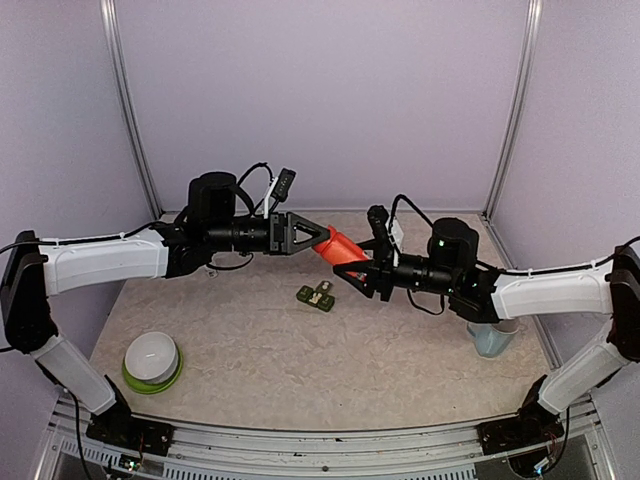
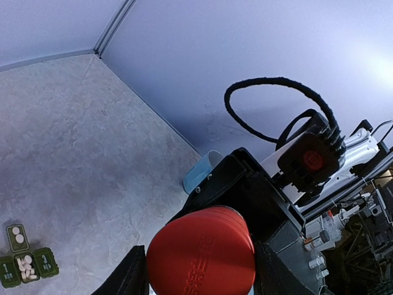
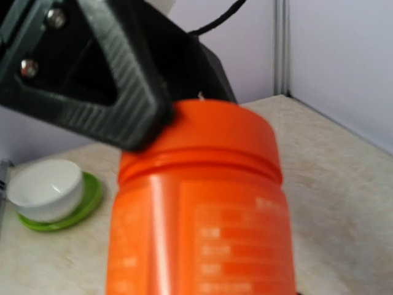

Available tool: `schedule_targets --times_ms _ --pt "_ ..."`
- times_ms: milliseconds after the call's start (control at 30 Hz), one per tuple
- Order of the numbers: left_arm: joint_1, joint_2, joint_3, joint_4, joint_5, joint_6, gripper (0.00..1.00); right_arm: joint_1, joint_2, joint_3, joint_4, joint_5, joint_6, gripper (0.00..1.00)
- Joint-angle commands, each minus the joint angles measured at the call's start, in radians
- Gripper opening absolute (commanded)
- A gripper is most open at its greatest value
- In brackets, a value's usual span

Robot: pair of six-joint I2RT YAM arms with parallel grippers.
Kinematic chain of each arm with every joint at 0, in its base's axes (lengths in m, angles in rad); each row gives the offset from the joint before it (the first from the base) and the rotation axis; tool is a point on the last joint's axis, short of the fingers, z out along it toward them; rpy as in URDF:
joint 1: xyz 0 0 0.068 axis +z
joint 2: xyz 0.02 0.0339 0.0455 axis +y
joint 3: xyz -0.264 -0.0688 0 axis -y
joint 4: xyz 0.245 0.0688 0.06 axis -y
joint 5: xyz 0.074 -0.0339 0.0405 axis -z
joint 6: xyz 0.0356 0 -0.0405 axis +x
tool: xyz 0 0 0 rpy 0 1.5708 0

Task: Sort the pills into containers
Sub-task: Screw the lid of the pill bottle onto the pill bottle, then pass from the right arm to the left

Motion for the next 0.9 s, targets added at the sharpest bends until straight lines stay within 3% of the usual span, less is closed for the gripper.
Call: schedule_targets --times_ms 0,300,533,867 --pt "-0.027 -0.025 -0.005 0.11 0.096 0.047 0.29 -0.015 0.026 0.036 0.076 -0.131 0.161 0.0" --pt "-0.046 -0.05 -0.016 0.133 0.138 0.088 0.27 -0.056 0.07 0.043 0.138 -0.281 0.282 0.0" --pt "-0.044 -0.05 -0.015 0.126 0.111 0.09 0.26 -0.077 0.095 0.047 0.153 -0.323 0.303 0.06" --pt "-0.002 -0.054 -0.014 0.077 -0.002 0.058 0.27 -0.076 0.08 0.081 0.0 -0.224 0.17 0.7"
